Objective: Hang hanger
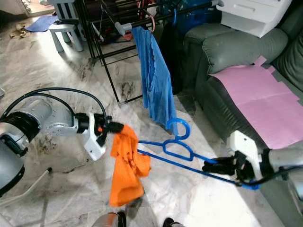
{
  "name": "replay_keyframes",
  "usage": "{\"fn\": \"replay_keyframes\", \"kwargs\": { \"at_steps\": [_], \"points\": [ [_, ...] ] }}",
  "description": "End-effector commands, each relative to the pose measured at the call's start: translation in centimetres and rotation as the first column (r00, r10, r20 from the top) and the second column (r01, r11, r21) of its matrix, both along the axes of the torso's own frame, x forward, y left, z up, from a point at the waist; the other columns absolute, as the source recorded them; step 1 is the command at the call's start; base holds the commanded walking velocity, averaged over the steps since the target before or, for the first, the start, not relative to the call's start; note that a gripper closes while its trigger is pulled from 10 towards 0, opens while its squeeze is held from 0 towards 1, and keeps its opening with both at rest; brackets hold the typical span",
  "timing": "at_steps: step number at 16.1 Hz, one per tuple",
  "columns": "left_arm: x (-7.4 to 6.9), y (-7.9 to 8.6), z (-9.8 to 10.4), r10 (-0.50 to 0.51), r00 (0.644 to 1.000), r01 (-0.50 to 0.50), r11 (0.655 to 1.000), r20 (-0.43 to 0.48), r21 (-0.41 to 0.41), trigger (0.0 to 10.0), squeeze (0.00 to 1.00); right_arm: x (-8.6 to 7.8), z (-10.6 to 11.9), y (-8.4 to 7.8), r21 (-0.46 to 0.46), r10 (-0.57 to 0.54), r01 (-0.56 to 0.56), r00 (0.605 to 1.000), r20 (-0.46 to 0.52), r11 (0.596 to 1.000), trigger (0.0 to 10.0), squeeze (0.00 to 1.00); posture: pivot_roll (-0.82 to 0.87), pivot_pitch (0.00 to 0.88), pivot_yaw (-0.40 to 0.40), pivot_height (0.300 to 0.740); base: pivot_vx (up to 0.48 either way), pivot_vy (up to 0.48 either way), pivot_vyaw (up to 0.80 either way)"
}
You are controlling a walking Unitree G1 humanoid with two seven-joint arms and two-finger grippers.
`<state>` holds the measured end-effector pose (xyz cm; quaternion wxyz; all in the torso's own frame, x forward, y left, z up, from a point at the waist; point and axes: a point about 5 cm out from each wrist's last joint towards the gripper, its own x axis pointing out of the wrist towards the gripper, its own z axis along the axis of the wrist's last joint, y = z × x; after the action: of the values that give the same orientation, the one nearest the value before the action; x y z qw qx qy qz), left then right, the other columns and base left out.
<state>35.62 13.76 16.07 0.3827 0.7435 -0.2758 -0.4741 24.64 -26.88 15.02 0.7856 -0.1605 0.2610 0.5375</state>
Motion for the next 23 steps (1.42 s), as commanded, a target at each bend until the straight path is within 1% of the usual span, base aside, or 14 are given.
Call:
{"fn": "replay_keyframes", "kwargs": {
  "at_steps": [1, 4, 6, 7, 8, 9, 12, 14, 16, 17, 18, 21, 22, 23],
  "points": [
    [1.0, 0.5, 1.1, 0.051, 0.995, -0.052, 0.999, 0.082, 0.003, 10.0, 0.0, -0.2, 0.5, 0.6, 0.029, 0.006, -0.007, 1.0, 0.025, 1.0, 10.0, 0.0, -0.05, 0.109, 0.072, 0.74, 0.0, 0.0, 0.0],
    [1.9, 0.8, 2.3, 0.112, 0.981, -0.104, 0.993, 0.16, -0.056, 10.0, 0.0, -0.6, -0.1, 1.3, 0.053, -0.005, 0.005, 1.0, 0.016, 0.999, 10.0, 0.0, -0.05, 0.11, 0.075, 0.74, 0.0, 0.0, 0.0],
    [1.9, 0.6, 2.8, 0.112, 0.979, -0.096, 0.99, 0.171, -0.103, 10.0, 0.0, -0.7, -0.4, 1.5, 0.057, -0.019, 0.018, 1.0, 0.011, 0.998, 10.0, 0.0, -0.05, 0.11, 0.075, 0.74, 0.0, 0.0, 0.0],
    [2.1, 0.4, 3.5, 0.109, 0.972, -0.078, 0.986, 0.21, -0.149, 10.0, 0.0, -0.9, -0.8, 1.7, 0.061, -0.033, 0.032, 0.999, 0.004, 0.998, 10.0, 0.0, -0.05, 0.11, 0.074, 0.74, 0.0, 0.0, 0.0],
    [2.1, 0.3, 3.7, 0.11, 0.971, -0.074, 0.982, 0.211, -0.172, 10.0, 0.0, -0.9, -1.1, 1.7, 0.06, -0.038, 0.037, 0.999, 0.0, 0.998, 10.0, 0.0, -0.05, 0.111, 0.074, 0.74, 0.0, 0.0, 0.0],
    [2.3, 0.4, 3.8, 0.121, 0.967, -0.082, 0.981, 0.226, -0.176, 10.0, 0.0, -1.1, -1.4, 2.0, 0.059, -0.038, 0.038, 0.999, -0.005, 0.998, 10.0, 0.0, -0.05, 0.111, 0.073, 0.74, 0.0, 0.0, 0.0],
    [2.5, 0.8, 4.0, 0.168, 0.96, -0.124, 0.972, 0.226, -0.198, 10.0, 0.0, -1.4, -1.9, 2.3, 0.057, -0.045, 0.046, 0.999, -0.014, 0.997, 10.0, 0.0, -0.05, 0.114, 0.073, 0.74, 0.0, 0.0, 0.0],
    [2.5, 0.8, 4.1, 0.18, 0.959, -0.13, 0.966, 0.22, -0.222, 10.0, 0.0, -1.4, -2.2, 2.3, 0.058, -0.053, 0.054, 0.998, -0.019, 0.997, 10.0, 0.0, -0.05, 0.114, 0.073, 0.74, 0.0, 0.0, 0.0],
    [2.5, 0.8, 4.0, 0.186, 0.958, -0.138, 0.966, 0.217, -0.219, 10.0, 0.0, -1.3, -2.2, 2.3, 0.058, -0.062, 0.063, 0.998, -0.012, 0.996, 10.0, 0.0, -0.05, 0.114, 0.072, 0.74, 0.0, 0.0, 0.0],
    [2.5, 0.9, 3.8, 0.196, 0.958, -0.15, 0.965, 0.209, -0.217, 10.0, 0.0, -0.8, -1.9, 2.3, 0.064, -0.083, 0.082, 0.996, 0.019, 0.995, 10.0, 0.0, -0.05, 0.114, 0.073, 0.74, 0.0, 0.0, 0.0],
    [2.5, 1.0, 3.7, 0.208, 0.958, -0.163, 0.962, 0.2, -0.221, 10.0, 0.0, 0.0, -1.6, 2.2, 0.067, -0.133, 0.128, 0.989, 0.067, 0.99, 10.0, 0.0, -0.05, 0.114, 0.073, 0.74, 0.0, 0.0, 0.0],
    [2.6, 1.1, 3.7, 0.22, 0.956, -0.176, 0.959, 0.195, -0.223, 10.0, 0.0, 0.2, -1.4, 2.0, 0.051, -0.139, 0.134, 0.986, 0.088, 0.99, 10.0, 0.0, -0.05, 0.113, 0.071, 0.74, 0.0, 0.0, 0.0],
    [2.6, 1.2, 3.6, 0.229, 0.954, -0.185, 0.957, 0.194, -0.222, 10.0, 0.0, 0.7, -1.5, 1.7, 0.037, -0.177, 0.174, 0.977, 0.115, 0.984, 10.0, 0.0, -0.05, 0.113, 0.071, 0.74, 0.0, 0.0, 0.0],
    [2.6, 1.2, 3.6, 0.233, 0.953, -0.189, 0.957, 0.195, -0.222, 10.0, 0.0, 0.7, -1.6, 1.6, 0.031, -0.18, 0.178, 0.977, 0.114, 0.984, 10.0, 0.0, -0.06, 0.112, 0.071, 0.74, 0.0, 0.0, 0.0]
  ]
}}
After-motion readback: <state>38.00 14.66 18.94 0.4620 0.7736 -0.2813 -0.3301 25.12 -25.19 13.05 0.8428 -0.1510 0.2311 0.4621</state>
